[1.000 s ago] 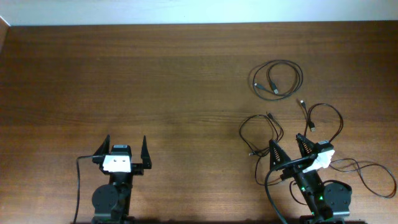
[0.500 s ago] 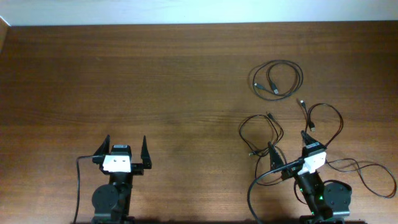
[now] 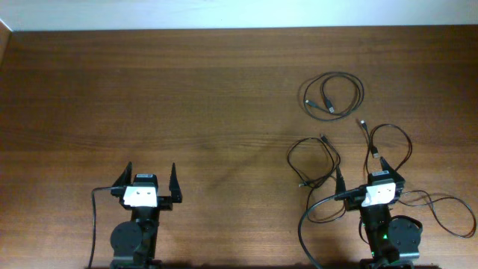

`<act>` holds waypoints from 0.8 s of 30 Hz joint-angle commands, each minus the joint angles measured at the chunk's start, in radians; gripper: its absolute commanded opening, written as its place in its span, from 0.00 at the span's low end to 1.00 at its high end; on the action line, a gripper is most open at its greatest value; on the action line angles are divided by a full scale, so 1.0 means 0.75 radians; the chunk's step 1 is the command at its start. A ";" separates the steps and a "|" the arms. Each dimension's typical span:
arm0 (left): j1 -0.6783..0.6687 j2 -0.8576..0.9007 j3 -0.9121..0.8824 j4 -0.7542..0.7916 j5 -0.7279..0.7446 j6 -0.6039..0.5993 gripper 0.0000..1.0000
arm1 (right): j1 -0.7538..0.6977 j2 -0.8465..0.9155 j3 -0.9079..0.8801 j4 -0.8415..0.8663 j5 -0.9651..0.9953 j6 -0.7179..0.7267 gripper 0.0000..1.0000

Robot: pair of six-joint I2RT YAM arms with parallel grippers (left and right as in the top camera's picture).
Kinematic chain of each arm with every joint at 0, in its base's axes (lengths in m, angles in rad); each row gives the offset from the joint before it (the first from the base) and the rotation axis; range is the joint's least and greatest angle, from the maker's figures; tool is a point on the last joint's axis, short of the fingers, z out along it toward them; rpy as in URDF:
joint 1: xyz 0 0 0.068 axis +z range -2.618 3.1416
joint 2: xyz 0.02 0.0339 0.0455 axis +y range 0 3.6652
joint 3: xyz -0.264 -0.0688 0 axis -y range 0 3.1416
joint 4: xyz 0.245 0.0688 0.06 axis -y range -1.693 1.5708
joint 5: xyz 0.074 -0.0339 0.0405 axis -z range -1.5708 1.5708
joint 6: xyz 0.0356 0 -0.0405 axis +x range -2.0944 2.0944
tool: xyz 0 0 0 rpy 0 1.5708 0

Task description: Untangle cables

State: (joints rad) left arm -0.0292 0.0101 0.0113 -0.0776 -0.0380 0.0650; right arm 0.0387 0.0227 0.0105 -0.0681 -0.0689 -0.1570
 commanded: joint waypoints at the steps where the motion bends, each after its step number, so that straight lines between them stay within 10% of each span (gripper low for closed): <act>1: 0.008 -0.007 -0.003 -0.005 -0.005 0.025 0.99 | -0.010 0.003 -0.007 -0.015 0.078 0.001 0.99; 24: 0.008 -0.007 -0.003 -0.005 -0.005 0.025 0.99 | -0.010 0.011 -0.007 -0.015 0.083 0.130 0.98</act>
State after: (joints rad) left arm -0.0292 0.0101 0.0113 -0.0776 -0.0376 0.0650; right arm 0.0380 0.0257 0.0105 -0.0731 -0.0227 -0.0738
